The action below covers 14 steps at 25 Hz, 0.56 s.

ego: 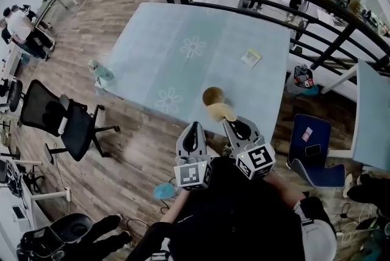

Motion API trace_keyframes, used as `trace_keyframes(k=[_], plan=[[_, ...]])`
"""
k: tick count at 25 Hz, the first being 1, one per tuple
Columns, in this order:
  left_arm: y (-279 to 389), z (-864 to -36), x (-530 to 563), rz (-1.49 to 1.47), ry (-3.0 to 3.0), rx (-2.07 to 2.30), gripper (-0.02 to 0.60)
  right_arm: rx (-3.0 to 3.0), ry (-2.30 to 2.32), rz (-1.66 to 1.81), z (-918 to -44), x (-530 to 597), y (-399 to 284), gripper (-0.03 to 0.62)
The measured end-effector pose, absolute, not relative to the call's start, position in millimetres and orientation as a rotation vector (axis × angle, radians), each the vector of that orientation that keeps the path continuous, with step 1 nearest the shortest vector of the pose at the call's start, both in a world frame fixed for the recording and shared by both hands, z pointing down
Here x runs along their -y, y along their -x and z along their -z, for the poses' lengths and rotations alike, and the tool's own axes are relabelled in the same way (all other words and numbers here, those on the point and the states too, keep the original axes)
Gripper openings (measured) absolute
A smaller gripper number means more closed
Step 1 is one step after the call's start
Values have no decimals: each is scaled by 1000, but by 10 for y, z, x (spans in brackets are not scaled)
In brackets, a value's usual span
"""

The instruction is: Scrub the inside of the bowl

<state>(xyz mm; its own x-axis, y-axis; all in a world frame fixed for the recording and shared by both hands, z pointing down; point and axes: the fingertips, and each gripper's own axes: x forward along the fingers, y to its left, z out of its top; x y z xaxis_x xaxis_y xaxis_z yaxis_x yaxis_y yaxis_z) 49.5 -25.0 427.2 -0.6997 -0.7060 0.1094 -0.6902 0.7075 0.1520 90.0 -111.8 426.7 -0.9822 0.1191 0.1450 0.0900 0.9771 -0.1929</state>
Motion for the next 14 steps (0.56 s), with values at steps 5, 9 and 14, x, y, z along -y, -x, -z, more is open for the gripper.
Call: trace_keyframes(k=[5,9,14], plan=[[-488,-4273,247,135,-1138,2754,15,2971,149,-279,-4257,1112,-877,36],[-493,-4286,241,133,-1125,2752,15,2968,148,-266,-4253,1109,-875,36],[-543,-4323,240,162,-1136,2752,15,2956,155,-254,-4288,1093,-902,37]])
